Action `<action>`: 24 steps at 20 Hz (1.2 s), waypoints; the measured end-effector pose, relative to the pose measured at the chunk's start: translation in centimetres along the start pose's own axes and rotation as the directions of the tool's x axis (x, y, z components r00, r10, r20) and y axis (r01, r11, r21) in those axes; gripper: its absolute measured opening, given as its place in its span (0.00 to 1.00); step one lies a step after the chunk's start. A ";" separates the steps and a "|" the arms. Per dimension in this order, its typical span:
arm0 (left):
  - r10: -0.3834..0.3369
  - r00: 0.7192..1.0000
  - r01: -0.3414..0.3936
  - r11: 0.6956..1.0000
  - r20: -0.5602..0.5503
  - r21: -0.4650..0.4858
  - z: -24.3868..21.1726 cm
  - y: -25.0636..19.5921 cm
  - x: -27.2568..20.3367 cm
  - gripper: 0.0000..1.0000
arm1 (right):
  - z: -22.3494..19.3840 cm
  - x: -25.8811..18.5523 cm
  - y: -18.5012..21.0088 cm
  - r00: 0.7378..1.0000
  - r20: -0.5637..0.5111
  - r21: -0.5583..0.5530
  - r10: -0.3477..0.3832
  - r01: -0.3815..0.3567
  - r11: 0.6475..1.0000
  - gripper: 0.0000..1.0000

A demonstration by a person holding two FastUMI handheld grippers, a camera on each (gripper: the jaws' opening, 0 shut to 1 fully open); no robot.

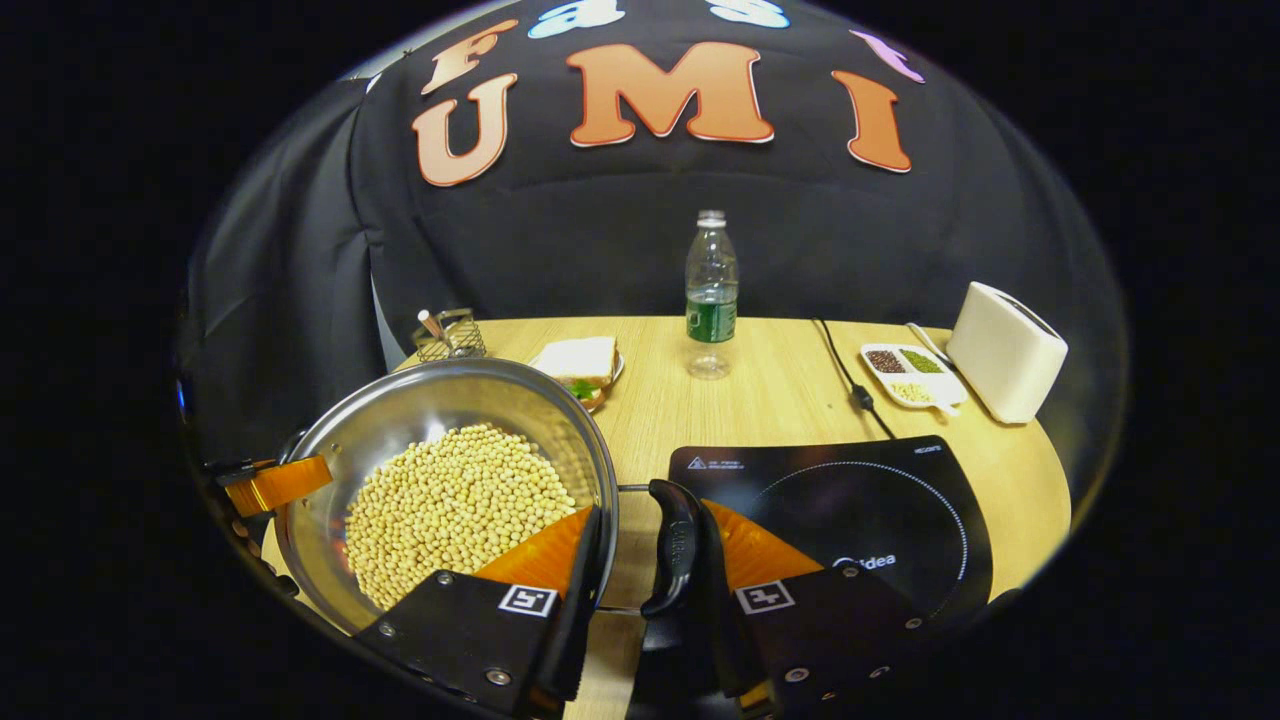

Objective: First push the handle of the pot to place it horizontally, then grasp the pot with both hands and set it on the induction cooktop.

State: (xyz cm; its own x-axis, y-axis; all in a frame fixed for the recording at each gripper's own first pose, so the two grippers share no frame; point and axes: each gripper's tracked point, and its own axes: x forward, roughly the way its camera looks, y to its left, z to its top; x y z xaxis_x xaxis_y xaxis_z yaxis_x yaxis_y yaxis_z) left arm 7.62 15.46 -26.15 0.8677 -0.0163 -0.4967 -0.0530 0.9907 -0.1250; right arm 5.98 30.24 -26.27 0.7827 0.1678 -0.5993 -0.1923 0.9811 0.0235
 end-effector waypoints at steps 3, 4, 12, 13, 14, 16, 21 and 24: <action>-0.019 1.000 0.018 1.000 0.014 0.012 0.8 -2.3 -0.5 0.53 | 0.5 -1.3 -2.0 1.000 0.010 0.022 -0.005 0.005 1.000 0.51; -0.026 1.000 0.025 0.999 0.014 0.019 0.9 -3.2 -0.6 0.53 | 0.5 -1.6 -2.6 1.000 0.015 0.031 -0.008 0.008 1.000 0.51; -0.094 0.995 0.095 0.995 -0.013 0.029 1.1 -10.0 -0.7 0.53 | 0.6 -4.0 -9.0 0.998 0.036 0.074 -0.058 0.055 0.996 0.51; -0.103 0.995 0.103 0.994 -0.017 0.031 0.9 -11.1 -0.5 0.53 | 0.7 -4.2 -9.8 0.997 0.039 0.083 -0.065 0.061 0.995 0.51; -0.111 0.994 0.112 0.993 -0.022 0.033 0.9 -12.0 -0.4 0.53 | 0.4 -4.5 -10.7 0.997 0.041 0.090 -0.072 0.068 0.994 0.51; -0.130 0.991 0.131 0.990 -0.034 0.048 0.6 -14.2 -0.5 0.53 | 0.0 -5.0 -12.7 0.996 0.038 0.110 -0.087 0.082 0.991 0.46; -0.176 0.983 0.180 0.980 -0.058 0.081 0.0 -19.7 0.1 0.53 | -0.8 -6.5 -17.9 0.991 0.031 0.154 -0.131 0.125 0.980 0.50; -0.196 0.976 0.204 0.975 -0.090 0.086 -1.3 -22.4 0.5 0.53 | -1.2 -7.2 -20.6 0.986 0.032 0.158 -0.165 0.158 0.975 0.50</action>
State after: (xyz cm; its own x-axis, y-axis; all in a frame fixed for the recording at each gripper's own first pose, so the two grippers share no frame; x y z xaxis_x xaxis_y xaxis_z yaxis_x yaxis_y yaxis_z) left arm 8.57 -6.92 -24.65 0.8133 -0.2226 -0.5375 0.1680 0.9744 -0.1493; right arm 3.56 8.71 -23.36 0.8221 0.0071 -0.5693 0.0293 0.9981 0.0548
